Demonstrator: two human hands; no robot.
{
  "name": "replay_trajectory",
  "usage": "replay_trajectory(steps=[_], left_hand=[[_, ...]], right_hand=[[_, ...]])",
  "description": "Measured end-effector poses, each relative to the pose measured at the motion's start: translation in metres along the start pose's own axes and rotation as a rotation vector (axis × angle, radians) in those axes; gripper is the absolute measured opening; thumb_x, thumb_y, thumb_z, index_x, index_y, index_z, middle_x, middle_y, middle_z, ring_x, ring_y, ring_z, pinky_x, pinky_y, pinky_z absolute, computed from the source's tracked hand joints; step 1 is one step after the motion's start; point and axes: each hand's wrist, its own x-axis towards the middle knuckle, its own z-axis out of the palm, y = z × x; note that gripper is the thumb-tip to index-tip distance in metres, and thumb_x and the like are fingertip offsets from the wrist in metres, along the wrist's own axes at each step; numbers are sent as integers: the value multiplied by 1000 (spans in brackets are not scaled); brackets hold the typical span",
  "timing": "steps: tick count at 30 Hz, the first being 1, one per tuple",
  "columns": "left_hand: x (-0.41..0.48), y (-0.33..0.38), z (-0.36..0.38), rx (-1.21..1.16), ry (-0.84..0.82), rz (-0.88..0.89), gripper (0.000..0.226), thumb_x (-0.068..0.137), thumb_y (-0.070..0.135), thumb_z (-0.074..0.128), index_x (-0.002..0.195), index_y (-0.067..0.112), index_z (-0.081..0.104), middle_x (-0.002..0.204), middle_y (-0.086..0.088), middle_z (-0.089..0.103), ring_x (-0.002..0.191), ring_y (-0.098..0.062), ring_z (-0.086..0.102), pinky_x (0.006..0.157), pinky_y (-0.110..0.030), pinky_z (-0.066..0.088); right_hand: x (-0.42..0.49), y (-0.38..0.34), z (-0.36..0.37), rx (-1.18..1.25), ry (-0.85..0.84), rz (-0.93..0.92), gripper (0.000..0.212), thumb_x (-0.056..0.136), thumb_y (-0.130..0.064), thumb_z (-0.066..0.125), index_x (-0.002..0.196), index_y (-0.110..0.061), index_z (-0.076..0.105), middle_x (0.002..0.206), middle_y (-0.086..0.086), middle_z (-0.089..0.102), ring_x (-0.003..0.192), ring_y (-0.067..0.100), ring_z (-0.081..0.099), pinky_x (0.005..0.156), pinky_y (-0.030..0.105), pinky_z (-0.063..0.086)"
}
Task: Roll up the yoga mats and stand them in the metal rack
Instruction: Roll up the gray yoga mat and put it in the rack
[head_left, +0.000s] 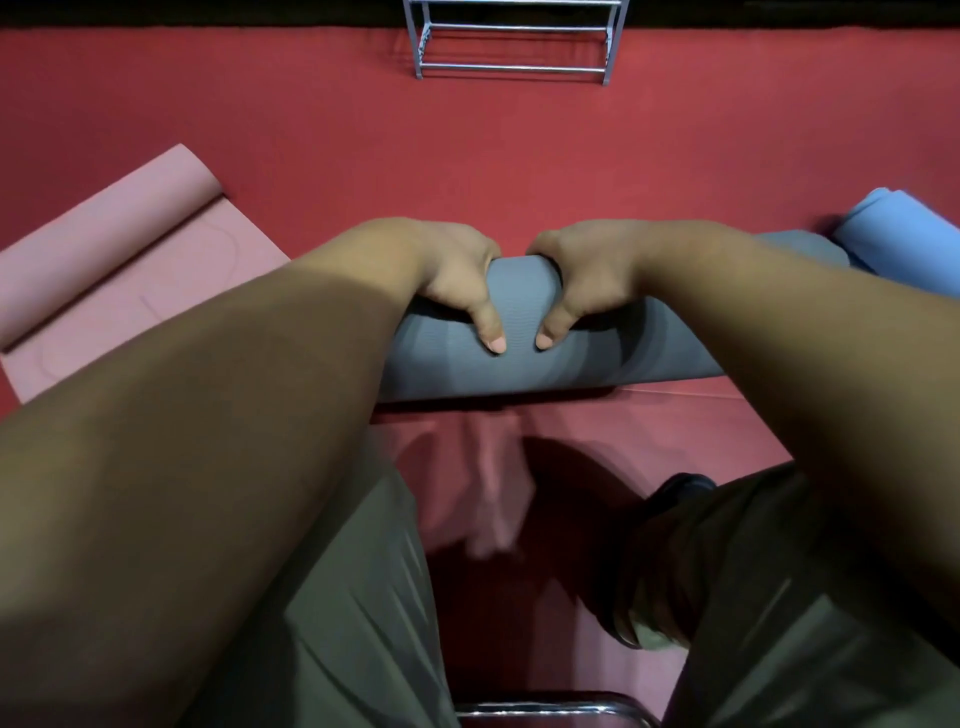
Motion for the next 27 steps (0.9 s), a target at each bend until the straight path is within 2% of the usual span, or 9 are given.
replay_trajectory(steps=[4,7,9,12,17,21,22,25,27], left_hand=[[5,6,2,35,-6,-8,99,56,62,98,135,25,52,126,3,63,111,-27,62,99,-42,54],[9,10,5,113,-14,20,109,47,68,99,132,25,48,129,1,60,113,-29,61,102,-48,54],[9,13,7,184,13,43,115,43,68,100,133,23,44,129,0,56,118,-31,59,102,-49,53],[7,15,8,235,87,57,111,44,67,101,127,21,43,120,1,54,116,-32,60,93,-44,52],[6,7,6,172,50,50,90,48,65,99,113,22,55,105,4,64,94,-24,64,88,-42,58],[2,2,2,100,18,22,81,51,63,99,112,24,63,105,5,69,93,-21,68,88,-39,59],[2,2,2,86,5,14,81,51,64,99,113,24,64,107,5,70,94,-21,69,90,-39,59],[2,4,5,88,-34,2,89,47,69,97,116,26,63,110,5,70,98,-23,70,94,-43,60],[4,6,8,104,-46,3,93,48,70,96,121,27,58,114,6,67,101,-25,68,96,-45,58]], right_hand=[[0,5,-1,50,15,21,85,51,-63,98,121,-29,65,104,-9,70,98,22,68,93,43,59],[2,12,3,135,-11,55,76,49,-68,96,109,-28,70,99,-9,75,93,20,71,91,42,60],[0,16,3,198,-25,75,74,50,-69,94,107,-28,73,99,-8,77,94,20,73,92,41,60],[-2,18,3,269,-55,84,72,57,-67,95,115,-30,72,106,-8,77,99,19,73,96,41,59],[0,14,1,220,-79,54,104,65,-68,92,152,-30,50,139,-6,63,122,22,62,110,41,50],[1,2,1,64,-123,31,132,48,-76,95,158,-32,37,145,-5,57,131,25,57,114,47,47],[1,-1,2,33,-108,27,130,48,-74,97,156,-30,39,141,-4,59,127,26,59,111,46,49],[-1,-4,3,1,-72,6,97,54,-64,98,134,-27,57,118,-5,68,106,24,65,97,40,55],[-2,-1,5,32,-77,1,83,54,-62,99,121,-30,62,109,-7,71,98,20,68,93,40,58]])
